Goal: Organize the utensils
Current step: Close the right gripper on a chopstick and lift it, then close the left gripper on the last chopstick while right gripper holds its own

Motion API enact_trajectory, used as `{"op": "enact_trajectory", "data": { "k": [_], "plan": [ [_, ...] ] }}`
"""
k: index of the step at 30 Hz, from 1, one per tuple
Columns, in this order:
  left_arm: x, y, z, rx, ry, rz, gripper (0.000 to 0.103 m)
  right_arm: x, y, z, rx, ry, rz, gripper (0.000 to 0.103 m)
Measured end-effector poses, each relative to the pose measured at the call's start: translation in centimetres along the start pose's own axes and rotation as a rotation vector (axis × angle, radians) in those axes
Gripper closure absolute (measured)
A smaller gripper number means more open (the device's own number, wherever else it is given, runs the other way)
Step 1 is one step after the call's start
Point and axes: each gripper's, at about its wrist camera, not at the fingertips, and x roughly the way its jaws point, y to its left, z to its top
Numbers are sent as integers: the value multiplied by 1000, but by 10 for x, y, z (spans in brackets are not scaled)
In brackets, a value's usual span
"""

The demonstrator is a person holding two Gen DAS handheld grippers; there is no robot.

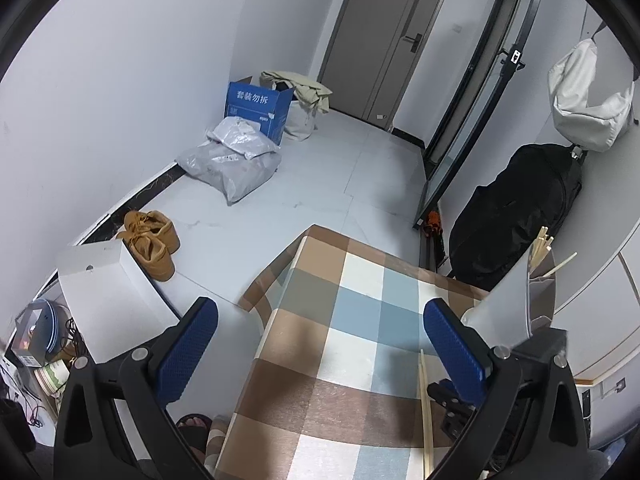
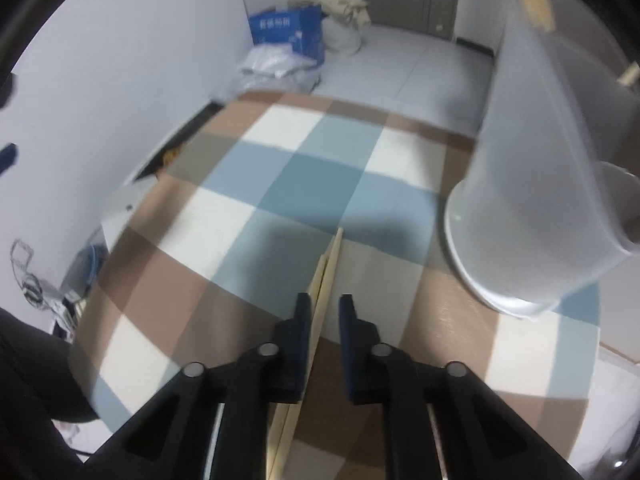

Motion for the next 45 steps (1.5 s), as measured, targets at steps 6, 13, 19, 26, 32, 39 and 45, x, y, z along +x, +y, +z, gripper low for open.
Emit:
{"op": "enact_trajectory", "data": {
  "k": [6, 13, 19, 26, 32, 39, 45],
  "plan": [
    [2, 8, 2, -17, 23, -15, 3, 8, 1, 8, -15, 28, -62, 93],
    [3, 17, 4, -61, 52, -29, 3, 8, 8, 14, -41, 65, -97, 93],
    [1, 24, 5, -86, 54, -24, 3, 16, 15, 25, -73, 75, -136, 92],
    [2, 29, 7, -98, 53, -18, 3, 25, 17, 38, -51, 53, -139, 94],
    [5, 33, 9, -85, 69, -14, 3, 12, 12, 36, 23, -6, -62, 100],
    [16, 20, -1, -43, 124, 8, 3, -64, 1, 20, 97, -212, 13, 100],
    [26, -9, -18, 48, 196, -30, 3, -111, -47, 0, 304, -353, 121, 100]
  ]
}}
